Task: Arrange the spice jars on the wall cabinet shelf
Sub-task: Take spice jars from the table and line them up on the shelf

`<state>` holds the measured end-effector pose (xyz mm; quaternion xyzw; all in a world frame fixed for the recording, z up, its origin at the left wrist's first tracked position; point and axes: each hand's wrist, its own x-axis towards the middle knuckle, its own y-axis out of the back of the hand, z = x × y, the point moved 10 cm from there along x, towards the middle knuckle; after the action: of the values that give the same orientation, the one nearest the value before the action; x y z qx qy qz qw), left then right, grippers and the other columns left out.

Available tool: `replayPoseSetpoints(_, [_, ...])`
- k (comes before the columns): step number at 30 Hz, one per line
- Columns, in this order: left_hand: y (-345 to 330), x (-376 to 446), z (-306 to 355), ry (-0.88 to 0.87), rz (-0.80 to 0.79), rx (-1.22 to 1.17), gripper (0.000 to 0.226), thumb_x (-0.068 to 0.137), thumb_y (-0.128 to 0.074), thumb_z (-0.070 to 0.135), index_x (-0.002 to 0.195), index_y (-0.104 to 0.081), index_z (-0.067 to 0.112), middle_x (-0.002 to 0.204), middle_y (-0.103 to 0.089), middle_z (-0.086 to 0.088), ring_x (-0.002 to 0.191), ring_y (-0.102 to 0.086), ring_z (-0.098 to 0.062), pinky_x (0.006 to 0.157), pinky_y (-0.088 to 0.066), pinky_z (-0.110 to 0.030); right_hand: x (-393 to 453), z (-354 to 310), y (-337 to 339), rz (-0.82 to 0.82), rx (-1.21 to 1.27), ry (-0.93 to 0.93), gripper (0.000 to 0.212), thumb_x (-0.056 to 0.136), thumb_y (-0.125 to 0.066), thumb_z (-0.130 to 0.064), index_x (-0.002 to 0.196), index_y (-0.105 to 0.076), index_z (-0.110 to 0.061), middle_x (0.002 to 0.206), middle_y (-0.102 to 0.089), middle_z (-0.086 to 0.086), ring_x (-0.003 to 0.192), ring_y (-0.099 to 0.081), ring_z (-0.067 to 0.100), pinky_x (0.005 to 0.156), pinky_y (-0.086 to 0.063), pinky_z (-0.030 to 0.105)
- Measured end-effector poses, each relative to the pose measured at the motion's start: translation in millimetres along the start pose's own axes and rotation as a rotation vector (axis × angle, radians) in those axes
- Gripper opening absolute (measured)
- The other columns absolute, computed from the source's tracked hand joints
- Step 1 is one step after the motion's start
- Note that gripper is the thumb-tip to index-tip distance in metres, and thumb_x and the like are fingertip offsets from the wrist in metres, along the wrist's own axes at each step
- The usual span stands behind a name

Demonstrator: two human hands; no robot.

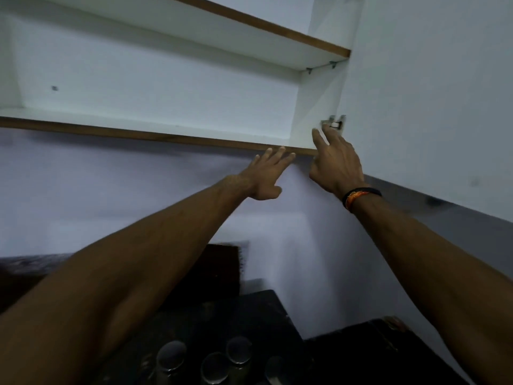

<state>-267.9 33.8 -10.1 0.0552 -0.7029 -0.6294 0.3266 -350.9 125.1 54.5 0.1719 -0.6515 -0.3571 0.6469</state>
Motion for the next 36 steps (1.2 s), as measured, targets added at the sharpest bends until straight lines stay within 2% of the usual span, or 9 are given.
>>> replayPoseSetpoints(6, [-0.6, -75.0, -96.9, 0.236, -0.006, 0.024, 0.091, 0.094, -0.06, 0.025, 0.16, 0.001, 0.021, 0.168, 0.005, -0.011, 0.153, 0.003, -0.037, 0.123, -0.012, -0.055, 8.1, -97.9, -53.2, -0.041, 0.212, 0.112, 0.066, 0.09, -0.057, -0.007, 0.152, -0.038, -0.003, 0.16, -0.035, 0.022, 0.145, -0.038, 0.038, 0.114, -0.038, 0.049])
replayPoseSetpoints(11, [-7.6, -148.3, -159.5, 0.447, -0.049, 0.042, 0.091, 0.094, -0.06, 0.024, 0.16, 0.001, 0.022, 0.168, 0.003, -0.011, 0.154, 0.0, -0.035, 0.123, -0.012, -0.052, -1.3, -177.7, -96.1, -0.145, 0.365, 0.204, 0.066, 0.092, -0.055, -0.009, 0.155, -0.036, -0.005, 0.162, -0.032, 0.02, 0.147, -0.034, 0.038, 0.118, -0.034, 0.047])
replayPoseSetpoints(18, [-43.0, -252.0, -211.5, 0.693, -0.16, 0.001, 0.089, 0.094, -0.06, 0.022, 0.161, -0.001, 0.02, 0.167, -0.003, -0.013, 0.154, -0.006, -0.034, 0.124, -0.015, -0.048, -43.6, -268.8, -148.2, -0.319, 0.506, 0.328, 0.067, 0.091, -0.057, -0.012, 0.155, -0.037, -0.007, 0.161, -0.034, 0.018, 0.143, -0.038, 0.038, 0.116, -0.035, 0.044])
replayPoseSetpoints(24, [-86.6, -316.8, -216.9, 0.811, -0.251, -0.056, 0.087, 0.093, -0.063, 0.018, 0.16, -0.007, 0.013, 0.166, -0.013, -0.015, 0.153, -0.013, -0.031, 0.123, -0.017, -0.044, -102.5, -325.4, -191.3, -0.499, 0.569, 0.427, 0.066, 0.09, -0.058, -0.013, 0.153, -0.039, -0.009, 0.161, -0.034, 0.015, 0.143, -0.039, 0.036, 0.114, -0.038, 0.043])
replayPoseSetpoints(29, [-124.4, -362.2, -202.2, 0.901, -0.273, -0.158, 0.085, 0.09, -0.065, 0.02, 0.159, -0.016, 0.011, 0.16, -0.031, -0.017, 0.145, -0.034, -0.034, 0.117, -0.031, -0.042, -160.4, -353.9, -217.6, -0.64, 0.628, 0.488, 0.062, 0.086, -0.058, -0.016, 0.147, -0.048, -0.007, 0.152, -0.044, 0.016, 0.134, -0.048, 0.037, 0.111, -0.043, 0.043])
replayPoseSetpoints(36, [-202.1, -426.5, -179.1, 0.965, -0.438, -0.251, 0.079, 0.092, -0.067, 0.021, 0.157, -0.024, 0.009, 0.156, -0.038, -0.017, 0.142, -0.039, -0.033, 0.113, -0.034, -0.041, -261.4, -375.8, -255.5, -0.854, 0.624, 0.598, 0.053, 0.093, -0.058, -0.017, 0.145, -0.052, -0.007, 0.144, -0.049, 0.015, 0.128, -0.051, 0.035, 0.107, -0.045, 0.043])
